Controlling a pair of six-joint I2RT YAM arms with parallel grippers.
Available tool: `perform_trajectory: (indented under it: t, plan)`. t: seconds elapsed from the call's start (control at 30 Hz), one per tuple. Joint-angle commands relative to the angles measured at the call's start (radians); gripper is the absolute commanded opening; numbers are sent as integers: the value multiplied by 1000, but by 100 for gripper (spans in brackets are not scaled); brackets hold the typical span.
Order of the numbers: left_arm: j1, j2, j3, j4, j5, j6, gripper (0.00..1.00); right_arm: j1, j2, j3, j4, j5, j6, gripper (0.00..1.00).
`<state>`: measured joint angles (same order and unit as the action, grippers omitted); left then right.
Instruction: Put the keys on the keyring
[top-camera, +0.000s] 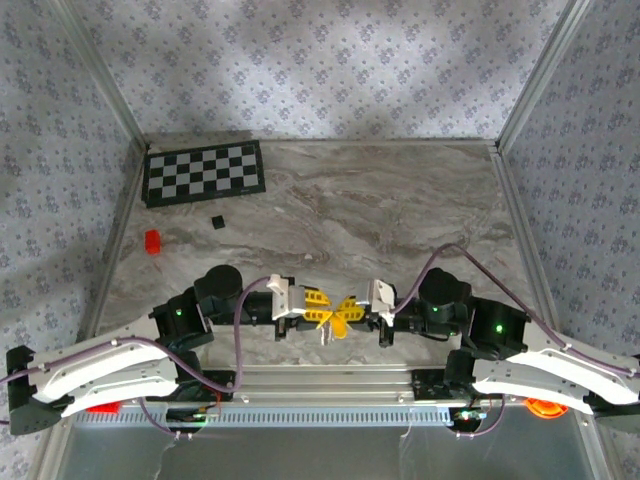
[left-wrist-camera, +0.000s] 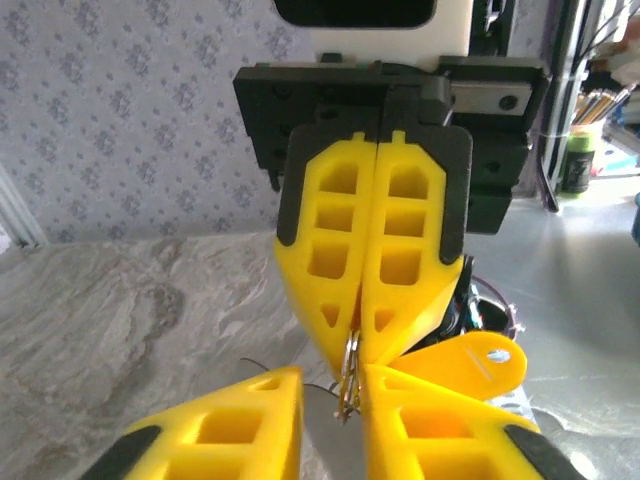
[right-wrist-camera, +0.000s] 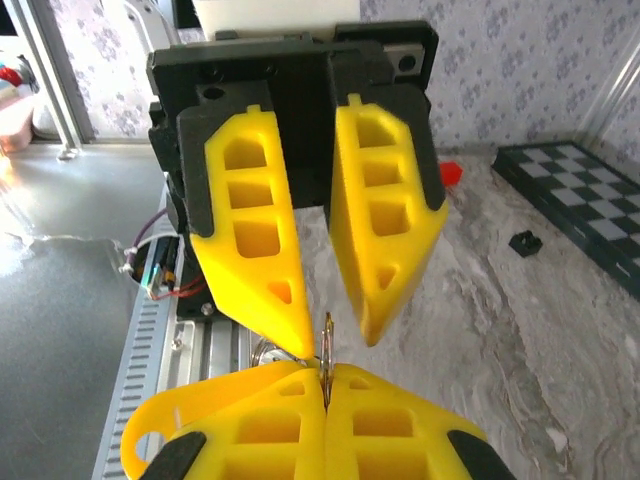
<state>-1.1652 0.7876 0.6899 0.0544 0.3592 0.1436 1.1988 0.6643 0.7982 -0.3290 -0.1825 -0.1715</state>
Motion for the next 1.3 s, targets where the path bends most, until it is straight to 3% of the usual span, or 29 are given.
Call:
perform_trajectory:
  t: [0.0, 0.53, 1.27]
  plan:
    - [-4, -1, 32, -77, -47, 33, 31, -5, 23, 66, -69, 44, -20, 0]
    - [-5, -11, 57, -177, -109, 70, 22, 2, 153, 163, -192, 62, -71, 0]
    - [-5, 15, 76, -188, -103, 85, 23, 24, 183, 182, -222, 27, -80, 0]
